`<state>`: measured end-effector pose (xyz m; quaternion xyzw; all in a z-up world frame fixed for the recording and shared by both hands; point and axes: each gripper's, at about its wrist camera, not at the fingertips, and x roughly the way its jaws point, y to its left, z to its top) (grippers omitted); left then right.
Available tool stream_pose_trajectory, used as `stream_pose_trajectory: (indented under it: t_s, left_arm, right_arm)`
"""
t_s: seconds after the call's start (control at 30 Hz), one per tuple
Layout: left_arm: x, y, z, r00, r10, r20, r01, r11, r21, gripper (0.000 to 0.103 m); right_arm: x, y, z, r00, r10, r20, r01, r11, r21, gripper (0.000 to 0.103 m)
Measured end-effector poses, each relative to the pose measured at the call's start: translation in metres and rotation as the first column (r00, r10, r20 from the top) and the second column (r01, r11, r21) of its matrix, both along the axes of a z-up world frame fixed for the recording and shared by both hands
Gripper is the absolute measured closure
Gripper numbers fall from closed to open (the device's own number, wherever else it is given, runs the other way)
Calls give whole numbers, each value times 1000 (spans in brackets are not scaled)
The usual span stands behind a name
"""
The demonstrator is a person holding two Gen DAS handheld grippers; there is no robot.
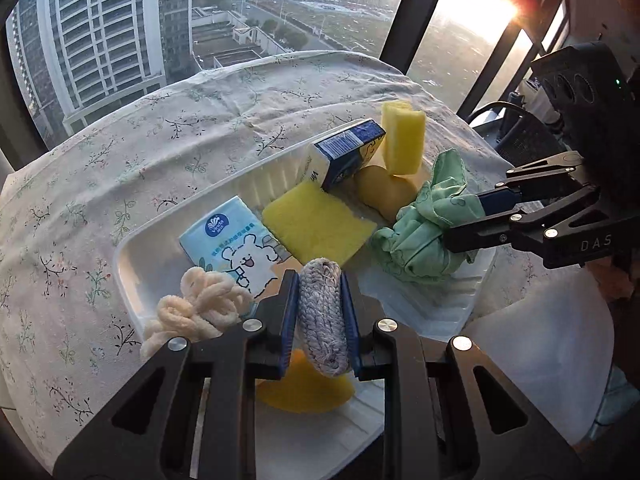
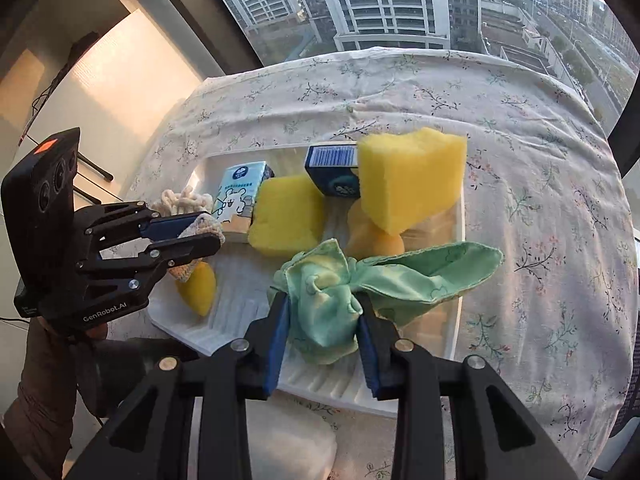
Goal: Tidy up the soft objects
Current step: 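Carry the knitted pad and green cloth over the white tray, then open the right tool releasing the green cloth while the left tool releases the pad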
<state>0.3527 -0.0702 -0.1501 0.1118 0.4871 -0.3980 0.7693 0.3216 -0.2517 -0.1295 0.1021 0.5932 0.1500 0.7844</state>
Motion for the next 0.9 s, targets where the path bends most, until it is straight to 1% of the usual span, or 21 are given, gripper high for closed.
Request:
stream_pose_trajectory:
  t_s: [0.07, 0.13, 0.3, 0.37, 0.47, 0.53, 0.57, 0.63, 0.7, 0.8, 0.87, 0.9]
  left_arm:
    - [-1, -6, -6, 1000, -25, -7, 25, 999, 34, 83]
    - [-1, -10, -12, 1000, -24, -18, 25, 997, 66, 82]
    - [4, -20, -29, 993, -21, -113, 34, 993, 113, 81]
    - [3, -21, -31, 993, -24, -118, 37, 992, 117, 80]
    - [2, -23, -30, 995, -30, -99, 43, 991, 131, 80]
    - [2, -22, -28, 995, -25, -99, 38, 990, 133, 79]
    - [3, -22, -26, 995, -19, -96, 32, 991, 130, 79]
    - [3, -21, -21, 996, -2, -90, 13, 992, 122, 75]
    - [2, -16, -13, 997, 3, -81, 5, 996, 94, 71]
    - [0, -7, 2, 999, 36, -40, -35, 998, 45, 67]
    - [-1, 4, 13, 997, 80, -22, -80, 997, -4, 60]
    - [0, 9, 18, 994, 108, -12, -108, 994, -29, 53]
  right_arm:
    - [2, 1, -4, 1000, 6, -13, -6, 1000, -3, 68]
    - [2, 3, -5, 1000, 13, -14, -13, 1000, -5, 68]
    - [6, 6, -12, 999, 9, -38, -9, 1000, 6, 66]
    - [6, 6, -13, 999, 10, -37, -10, 1000, -2, 65]
    - [7, 8, -12, 999, 16, -36, -16, 1000, -11, 63]
    - [6, 9, -11, 999, 21, -37, -21, 1000, -6, 59]
    - [6, 9, -11, 999, 20, -37, -20, 1000, -1, 56]
    - [4, 7, -8, 999, 8, -34, -8, 1000, 7, 46]
    - [1, 4, -3, 1000, -5, -26, 6, 1000, 5, 42]
    - [-3, -4, 5, 999, -33, -16, 33, 999, 40, 41]
    - [-7, -9, 12, 998, -57, -3, 57, 996, 62, 37]
    - [-9, -12, 16, 997, -77, 14, 77, 996, 52, 36]
